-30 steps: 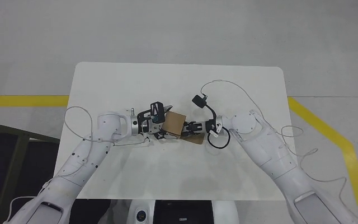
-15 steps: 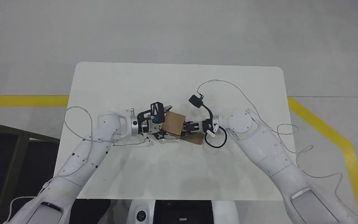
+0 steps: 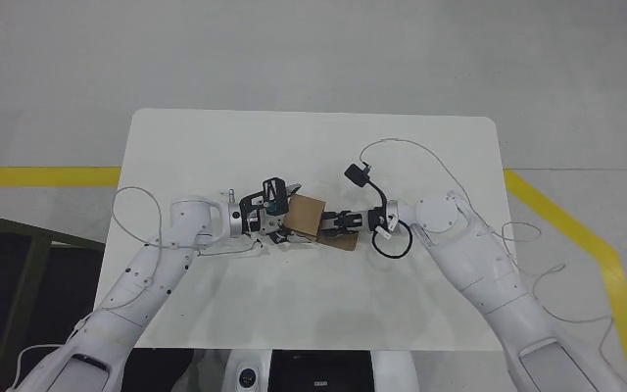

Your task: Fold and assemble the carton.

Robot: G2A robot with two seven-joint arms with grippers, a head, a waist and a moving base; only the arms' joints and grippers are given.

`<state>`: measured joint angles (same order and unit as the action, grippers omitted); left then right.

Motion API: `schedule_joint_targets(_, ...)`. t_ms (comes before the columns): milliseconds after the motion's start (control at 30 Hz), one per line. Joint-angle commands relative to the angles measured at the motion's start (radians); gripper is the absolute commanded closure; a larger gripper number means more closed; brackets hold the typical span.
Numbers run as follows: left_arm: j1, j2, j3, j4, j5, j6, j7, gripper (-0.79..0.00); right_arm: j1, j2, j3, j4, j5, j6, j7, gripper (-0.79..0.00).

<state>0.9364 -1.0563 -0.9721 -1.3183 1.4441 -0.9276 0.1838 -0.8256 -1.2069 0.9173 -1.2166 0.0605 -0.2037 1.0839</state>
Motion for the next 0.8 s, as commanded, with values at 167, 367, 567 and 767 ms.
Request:
schedule_joint_targets(167,0.0,-0.001,-0.001,0.0,-0.003,0.0,-0.006,-0.785,-0.093,0.05,0.11,-0.165,-0.059,0.1,0.086,-0.092)
schedule_joint_targets(367,0.0,-0.001,-0.001,-0.003,-0.001,0.002,-0.007,-0.785,-0.189,0.086,0.19,-0.268,-0.109,0.169,0.126,-0.182)
schedule_joint_targets(567,0.0,-0.002,-0.001,-0.002,-0.001,-0.001,-0.009,-0.785,-0.253,0.109,0.253,-0.321,-0.142,0.197,0.133,-0.197)
schedule_joint_targets(767,0.0,-0.002,0.0,-0.003,0.002,-0.001,-0.01,-0.785,-0.27,0.119,0.273,-0.313,-0.153,0.201,0.119,-0.194)
